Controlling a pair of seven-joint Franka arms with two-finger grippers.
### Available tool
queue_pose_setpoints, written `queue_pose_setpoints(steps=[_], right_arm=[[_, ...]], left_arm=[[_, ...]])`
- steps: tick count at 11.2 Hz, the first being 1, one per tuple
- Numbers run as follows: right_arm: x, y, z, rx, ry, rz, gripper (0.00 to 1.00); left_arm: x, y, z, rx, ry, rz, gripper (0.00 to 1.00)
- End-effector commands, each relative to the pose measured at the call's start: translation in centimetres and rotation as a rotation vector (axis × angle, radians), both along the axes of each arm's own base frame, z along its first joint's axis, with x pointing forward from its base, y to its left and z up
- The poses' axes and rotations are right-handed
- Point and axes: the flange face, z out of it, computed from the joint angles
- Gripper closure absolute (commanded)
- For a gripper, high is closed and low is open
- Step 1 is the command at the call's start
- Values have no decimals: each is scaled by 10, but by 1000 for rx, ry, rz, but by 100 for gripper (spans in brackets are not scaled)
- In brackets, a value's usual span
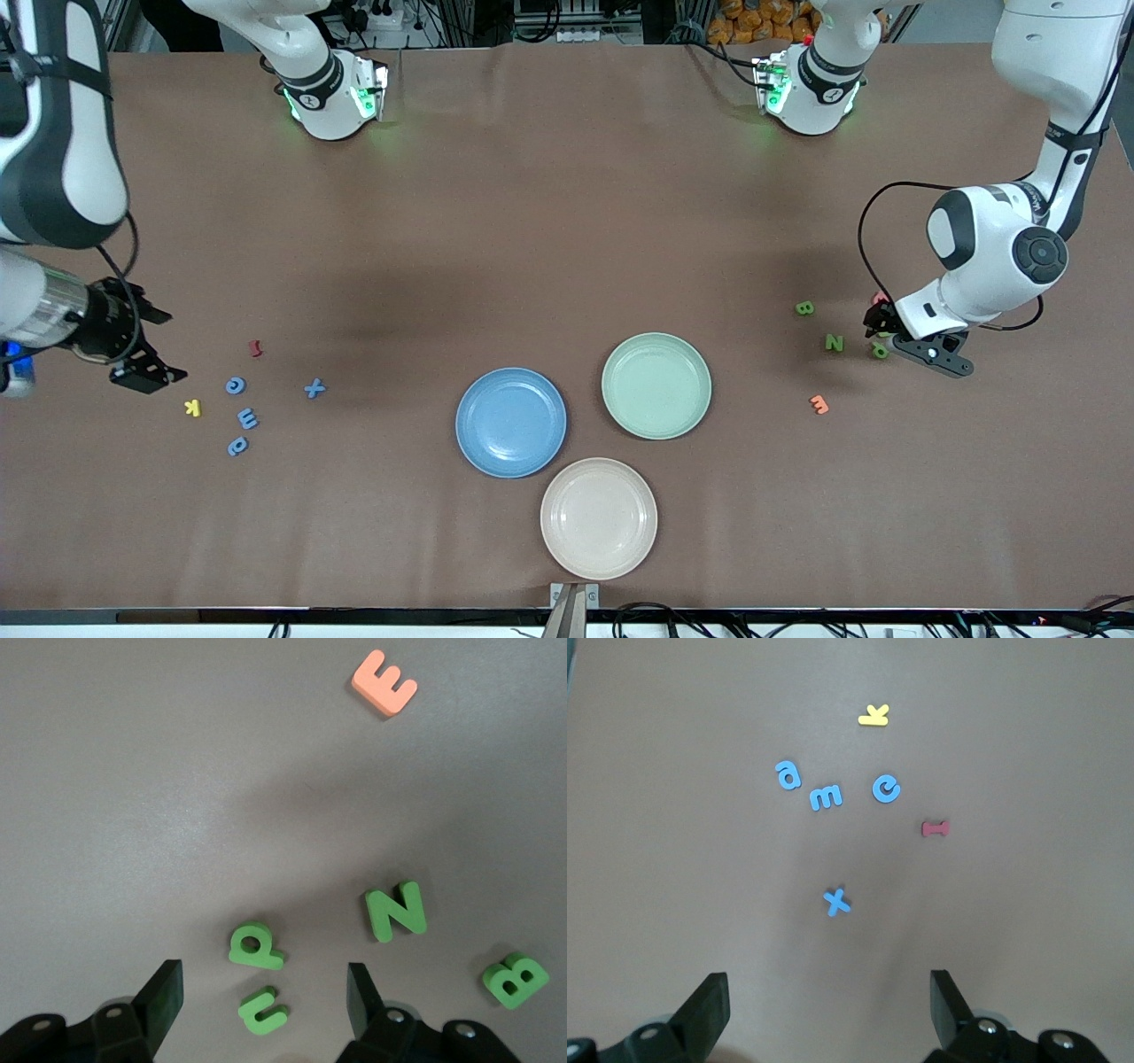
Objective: Sort letters by color into matching plates
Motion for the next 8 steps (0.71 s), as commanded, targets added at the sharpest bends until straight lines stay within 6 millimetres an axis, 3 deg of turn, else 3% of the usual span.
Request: queue_pose_setpoints(steps=[1, 4, 8], right_arm=[[7, 8, -47, -1, -12, -248, 0], [19, 22, -93, -11, -47, -393, 0], [21, 37, -159, -13, -45, -404, 0]], left_arm=[[5, 3, -12, -3, -22, -27, 19], [5, 2, -23, -3, -25, -28, 22], [4, 4, -32, -1, -31, -36, 25]])
